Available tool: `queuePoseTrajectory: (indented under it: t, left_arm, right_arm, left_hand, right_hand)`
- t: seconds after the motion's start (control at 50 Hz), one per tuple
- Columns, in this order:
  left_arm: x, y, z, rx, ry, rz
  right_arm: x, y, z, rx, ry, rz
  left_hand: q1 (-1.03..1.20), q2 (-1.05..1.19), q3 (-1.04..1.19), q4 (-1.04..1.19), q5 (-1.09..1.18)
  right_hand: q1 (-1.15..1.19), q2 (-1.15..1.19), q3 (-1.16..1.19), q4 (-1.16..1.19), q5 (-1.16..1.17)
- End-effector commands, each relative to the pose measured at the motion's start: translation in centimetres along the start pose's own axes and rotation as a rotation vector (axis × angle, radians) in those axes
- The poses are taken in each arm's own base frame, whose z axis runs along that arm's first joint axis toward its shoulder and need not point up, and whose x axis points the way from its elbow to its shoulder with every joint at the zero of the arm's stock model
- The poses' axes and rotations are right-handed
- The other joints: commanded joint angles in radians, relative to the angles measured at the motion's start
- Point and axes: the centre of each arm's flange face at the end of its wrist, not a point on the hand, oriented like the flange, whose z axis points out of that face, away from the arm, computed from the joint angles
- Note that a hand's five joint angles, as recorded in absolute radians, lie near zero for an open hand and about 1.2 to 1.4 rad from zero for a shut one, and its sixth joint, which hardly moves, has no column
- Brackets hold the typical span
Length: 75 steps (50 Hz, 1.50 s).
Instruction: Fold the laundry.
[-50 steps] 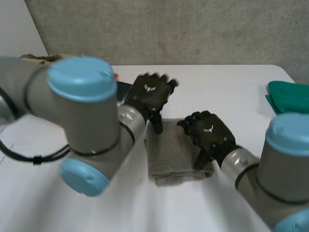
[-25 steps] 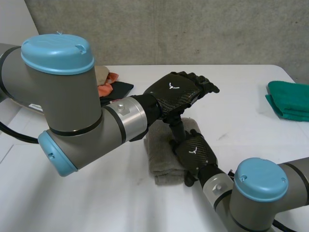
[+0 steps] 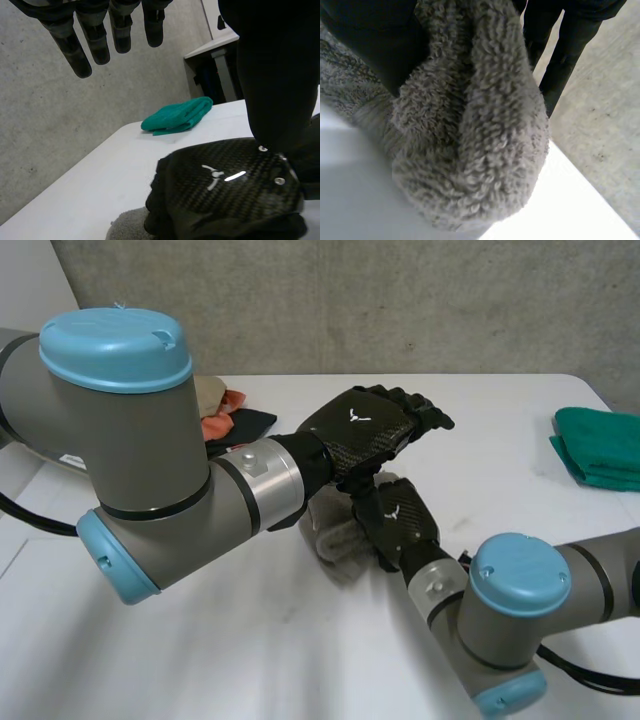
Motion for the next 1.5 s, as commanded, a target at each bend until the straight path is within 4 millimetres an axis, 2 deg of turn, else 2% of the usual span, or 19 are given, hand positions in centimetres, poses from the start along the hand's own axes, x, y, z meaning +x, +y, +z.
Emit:
queuePoseTrajectory:
  t: [0.02,0.12,0.18,0.28,0.34,0.44,0.5,0.6,0.68,0.82,1.02,1.04,1.06,1.08,1.18,1.26,1.36,1.4,1.5]
  left_arm:
    - [-0.3,-0.6,-0.2,0.018,-0.009,0.010]
    - [-0.8,-1.0,-0.2,0.030,-0.022,0.015]
    - [-1.3,-1.5,-0.2,0.044,-0.036,0.021]
    - [-1.7,-2.9,-0.8,0.077,-0.051,0.023]
    - [-1.8,-3.2,-1.0,0.084,-0.053,0.016]
    - [-1.7,-3.1,-1.0,0.080,-0.051,0.007]
    - [-1.6,-2.8,-1.0,0.074,-0.047,0.004]
    - [-1.6,-2.1,-0.8,0.056,-0.045,-0.003]
    - [-1.5,-1.6,-0.6,0.044,-0.041,-0.011]
    - [-1.5,-0.9,-0.3,0.025,-0.038,-0.020]
    - [-1.5,-0.9,-0.4,0.027,-0.038,-0.023]
    - [-1.5,-0.9,-0.4,0.027,-0.038,-0.023]
    - [-1.5,-1.0,-0.4,0.028,-0.040,-0.024]
    - [-1.4,-1.0,-0.4,0.028,-0.037,-0.023]
    - [-1.0,-1.3,-0.5,0.036,-0.030,-0.021]
    - [-0.8,-1.7,-0.6,0.045,-0.027,-0.019]
    - [-0.4,-2.7,-1.0,0.068,-0.020,-0.018]
    - [-0.3,-3.0,-1.1,0.076,-0.020,-0.014]
    - [-0.3,-4.4,-1.7,0.110,-0.026,0.003]
  right_arm:
    - [3.2,-2.2,2.7,0.090,0.090,0.001]
    - [10.7,-4.0,5.1,0.177,0.260,-0.002]
    - [13.9,-4.8,6.0,0.222,0.330,-0.015]
    - [23.4,-4.4,7.1,0.320,0.527,-0.033]
    - [28.3,-3.0,7.3,0.379,0.585,-0.051]
    - [33.0,0.9,7.3,0.381,0.585,-0.084]
    - [36.4,6.0,7.1,0.339,0.578,-0.112]
    - [37.9,14.3,6.5,0.251,0.507,-0.100]
    - [37.9,18.5,5.1,0.191,0.471,-0.067]
    - [38.1,21.6,2.3,0.119,0.460,-0.030]
    - [38.4,21.0,0.7,0.108,0.429,-0.022]
    - [38.5,21.0,0.7,0.104,0.434,-0.019]
    - [38.4,21.0,0.6,0.095,0.439,-0.006]
    - [38.3,21.0,0.5,0.090,0.445,0.001]
    - [40.4,18.2,-0.8,0.031,0.577,0.032]
    - [42.7,15.9,-3.5,-0.066,0.676,0.081]
    - [47.1,14.4,-9.9,-0.266,0.879,0.103]
    - [48.1,13.3,-11.3,-0.324,0.939,0.070]
    - [50.6,7.4,-13.0,-0.374,1.086,-0.162]
  left_hand:
    - [0.016,0.002,-0.004,0.006,-0.019]
    - [0.016,0.002,-0.004,0.006,-0.019]
    - [0.016,0.002,-0.004,0.006,-0.019]
    - [0.016,0.002,-0.004,0.006,-0.019]
    - [0.016,0.002,-0.004,0.006,-0.019]
    - [0.016,0.002,-0.004,0.006,-0.019]
    - [0.016,0.002,-0.004,0.006,-0.019]
    - [0.019,0.005,-0.001,0.009,-0.016]
    - [0.019,0.005,-0.001,0.009,-0.016]
    - [0.022,0.008,0.002,0.012,-0.013]
    - [0.022,0.008,0.002,0.012,-0.013]
    - [0.022,0.008,0.002,0.012,-0.013]
    - [0.022,0.008,0.002,0.012,-0.013]
    - [0.022,0.008,0.002,0.012,-0.013]
    - [0.022,0.008,0.002,0.012,-0.013]
    - [0.019,0.005,-0.001,0.009,-0.016]
    - [0.019,0.005,-0.001,0.009,-0.016]
    - [0.016,0.002,-0.004,0.006,-0.019]
    - [0.013,-0.001,-0.007,0.003,-0.021]
  right_hand:
    - [0.356,0.238,0.244,0.233,0.305]
    - [0.356,0.238,0.244,0.233,0.305]
    - [0.356,0.238,0.244,0.233,0.305]
    - [0.356,0.238,0.244,0.233,0.305]
    - [0.356,0.238,0.244,0.233,0.305]
    - [0.356,0.238,0.244,0.233,0.305]
    - [0.356,0.238,0.244,0.233,0.305]
    - [0.356,0.238,0.244,0.233,0.305]
    - [0.356,0.238,0.244,0.233,0.305]
    - [0.356,0.238,0.244,0.233,0.305]
    - [0.308,0.190,0.196,0.185,0.256]
    - [0.075,-0.043,-0.037,-0.048,0.023]
    - [-0.640,-0.758,-0.752,-0.762,-0.691]
    - [-0.866,-0.984,-0.978,-0.988,-0.917]
    - [-0.866,-0.984,-0.978,-0.988,-0.917]
    - [-0.866,-0.984,-0.978,-0.988,-0.917]
    - [-0.866,-0.984,-0.978,-0.988,-0.917]
    - [-0.866,-0.984,-0.978,-0.988,-0.917]
    - [-0.866,-0.984,-0.978,-0.988,-0.917]
